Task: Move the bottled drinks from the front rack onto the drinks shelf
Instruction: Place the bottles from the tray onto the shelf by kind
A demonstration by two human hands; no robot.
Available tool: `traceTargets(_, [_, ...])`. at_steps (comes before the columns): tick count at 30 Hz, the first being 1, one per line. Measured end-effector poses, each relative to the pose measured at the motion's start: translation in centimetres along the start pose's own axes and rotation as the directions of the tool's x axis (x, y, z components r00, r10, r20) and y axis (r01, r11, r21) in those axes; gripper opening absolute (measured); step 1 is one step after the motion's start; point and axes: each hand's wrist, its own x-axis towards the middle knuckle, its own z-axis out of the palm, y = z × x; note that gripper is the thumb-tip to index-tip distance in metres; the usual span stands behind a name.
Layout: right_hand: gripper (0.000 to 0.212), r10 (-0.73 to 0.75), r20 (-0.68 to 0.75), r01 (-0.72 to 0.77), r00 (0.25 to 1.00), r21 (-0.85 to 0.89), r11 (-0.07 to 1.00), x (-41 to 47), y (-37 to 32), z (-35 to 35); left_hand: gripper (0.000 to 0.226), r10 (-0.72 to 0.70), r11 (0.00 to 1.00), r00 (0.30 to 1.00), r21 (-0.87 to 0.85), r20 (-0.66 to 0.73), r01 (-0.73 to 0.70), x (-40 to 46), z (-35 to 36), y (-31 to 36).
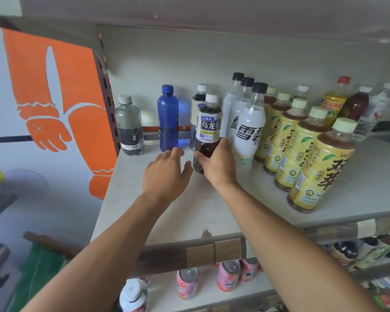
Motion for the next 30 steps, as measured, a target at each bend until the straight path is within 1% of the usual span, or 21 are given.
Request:
traceTargets(6, [0.063, -0.061, -0.003, 0.06, 0.998, -0.094, 0.994, 1.2, 0.5, 1.3, 0.035, -0.012, 1.0, 0.999, 0.002, -0.03, 0.012, -0.3, -0.1, -0.4])
traceTargets(11, [0.063, -0.073, -0.004, 0.072, 0.997, -0.109, 0.991, 1.8, 0.5, 2.0, 0.034, 0.003, 1.0, 0.999, 0.017, -0.034, -0.002, -0.5, 0.1, -0.3])
traceTargets(17, [0.063, -0.063, 0.009, 0.064, 0.998, -0.156, 0.986, 2.4, 0.3, 2.4, 0.033, 0.013, 0.999, 1.0, 0.032, -0.02, -0.012, -0.7, 0.3, -0.4])
traceTargets(24, [0.064, -0.051, -0.009, 0.048, 0.999, -0.204, 0.978, 2.5, -0.2, 2.7, 0.034, 0.026, 0.998, 1.0, 0.063, 0.001, -0.026, -0.7, 0.3, -0.6])
traceTargets(30, [0.064, -0.036, 0.0, 0.035, 0.999, -0.219, 0.975, 2.5, -0.2, 2.8, 0.035, 0.039, 0.997, 0.999, 0.069, -0.01, -0.038, -0.9, 0.4, -0.6])
